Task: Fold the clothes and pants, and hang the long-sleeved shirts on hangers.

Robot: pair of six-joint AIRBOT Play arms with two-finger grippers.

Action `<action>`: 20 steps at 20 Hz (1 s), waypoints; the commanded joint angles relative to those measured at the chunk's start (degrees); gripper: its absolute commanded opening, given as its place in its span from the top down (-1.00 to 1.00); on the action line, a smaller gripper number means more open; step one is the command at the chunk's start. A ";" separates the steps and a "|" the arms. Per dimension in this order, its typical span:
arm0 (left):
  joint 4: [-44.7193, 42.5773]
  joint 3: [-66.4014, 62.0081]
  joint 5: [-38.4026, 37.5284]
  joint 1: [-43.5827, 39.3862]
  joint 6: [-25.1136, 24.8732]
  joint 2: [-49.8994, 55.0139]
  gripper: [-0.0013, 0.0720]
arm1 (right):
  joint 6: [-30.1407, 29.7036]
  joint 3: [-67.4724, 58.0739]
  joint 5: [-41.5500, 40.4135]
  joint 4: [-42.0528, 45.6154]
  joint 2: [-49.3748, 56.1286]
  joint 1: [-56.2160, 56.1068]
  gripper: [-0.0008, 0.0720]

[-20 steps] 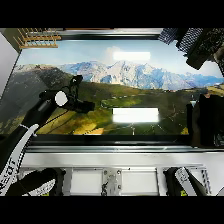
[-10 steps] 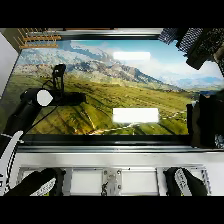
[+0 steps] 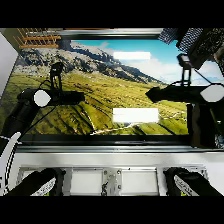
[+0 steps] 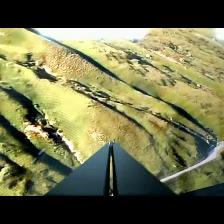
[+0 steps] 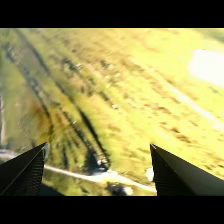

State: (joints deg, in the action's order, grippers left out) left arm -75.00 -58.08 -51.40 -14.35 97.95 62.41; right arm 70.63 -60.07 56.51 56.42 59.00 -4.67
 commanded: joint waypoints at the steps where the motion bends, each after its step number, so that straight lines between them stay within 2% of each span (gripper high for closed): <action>1: 0.00 0.00 0.63 0.04 0.04 -0.04 0.94 | -0.37 -0.07 0.00 -0.85 3.32 -4.79 -0.95; 2: -0.02 0.00 0.61 0.04 0.04 -0.04 0.94 | -0.37 -0.07 0.09 -1.25 3.72 -4.79 -0.89; 3: 0.00 0.00 0.63 0.04 0.04 -0.04 0.94 | -0.37 -0.07 0.11 -1.20 3.89 -4.76 -0.46; 5: 0.00 0.00 0.63 0.04 0.04 -0.04 0.94 | -0.37 -0.07 0.31 -1.22 3.89 -4.76 0.88; 20: 0.00 0.00 0.63 0.04 0.04 -0.04 0.94 | -0.37 -0.07 0.48 -1.22 3.89 -4.74 0.92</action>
State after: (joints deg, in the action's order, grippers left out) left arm -75.00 -58.08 -50.78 -14.35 98.02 62.41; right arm 70.26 -60.10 56.97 55.24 62.85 -9.34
